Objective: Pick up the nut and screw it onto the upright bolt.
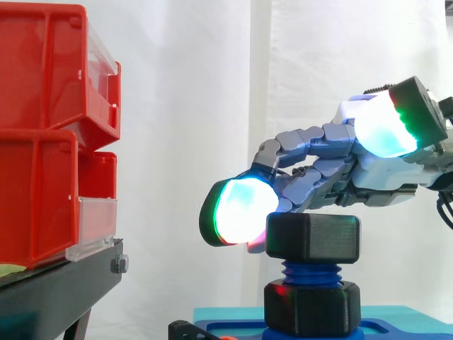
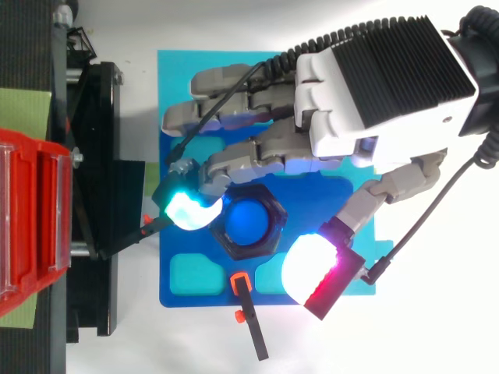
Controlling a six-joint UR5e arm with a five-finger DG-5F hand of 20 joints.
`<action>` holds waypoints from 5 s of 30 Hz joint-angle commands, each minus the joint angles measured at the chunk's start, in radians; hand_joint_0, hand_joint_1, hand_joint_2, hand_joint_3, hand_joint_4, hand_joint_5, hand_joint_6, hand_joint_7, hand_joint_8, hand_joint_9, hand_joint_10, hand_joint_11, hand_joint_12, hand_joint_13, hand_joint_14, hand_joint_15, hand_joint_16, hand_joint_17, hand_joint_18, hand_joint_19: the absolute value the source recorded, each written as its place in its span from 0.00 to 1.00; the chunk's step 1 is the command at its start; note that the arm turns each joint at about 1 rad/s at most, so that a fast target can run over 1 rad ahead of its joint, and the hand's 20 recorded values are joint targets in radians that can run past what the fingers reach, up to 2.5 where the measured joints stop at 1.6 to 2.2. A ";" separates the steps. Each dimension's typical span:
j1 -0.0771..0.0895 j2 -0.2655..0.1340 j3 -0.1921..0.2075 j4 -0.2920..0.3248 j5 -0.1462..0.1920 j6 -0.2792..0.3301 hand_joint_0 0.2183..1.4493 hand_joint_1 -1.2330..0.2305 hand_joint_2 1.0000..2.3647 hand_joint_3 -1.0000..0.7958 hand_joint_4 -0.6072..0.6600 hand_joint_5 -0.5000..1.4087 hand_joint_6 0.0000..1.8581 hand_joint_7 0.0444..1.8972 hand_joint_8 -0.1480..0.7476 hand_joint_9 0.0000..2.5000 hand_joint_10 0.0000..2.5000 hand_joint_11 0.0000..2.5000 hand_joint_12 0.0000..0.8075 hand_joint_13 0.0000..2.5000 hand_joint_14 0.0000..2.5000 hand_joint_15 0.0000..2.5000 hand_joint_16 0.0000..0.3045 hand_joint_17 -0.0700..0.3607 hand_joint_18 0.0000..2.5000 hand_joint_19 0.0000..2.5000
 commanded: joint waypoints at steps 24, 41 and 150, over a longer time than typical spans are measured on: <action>-0.040 -0.001 0.000 0.039 -0.005 -0.009 0.23 0.63 0.00 0.28 0.55 0.28 0.35 0.65 0.41 0.40 0.00 0.00 0.24 0.30 0.00 0.00 0.03 0.21 0.16 0.00; -0.048 -0.001 0.000 0.049 -0.005 -0.009 0.23 0.60 0.00 0.28 0.52 0.30 0.34 0.65 0.33 0.67 0.00 0.03 0.16 0.45 0.00 0.00 0.01 0.17 0.31 0.00; -0.072 -0.025 -0.003 0.114 -0.036 -0.020 0.23 0.63 0.00 0.28 0.59 0.28 0.34 0.64 0.45 0.45 0.00 0.00 0.26 0.33 0.00 0.00 0.04 0.23 0.18 0.00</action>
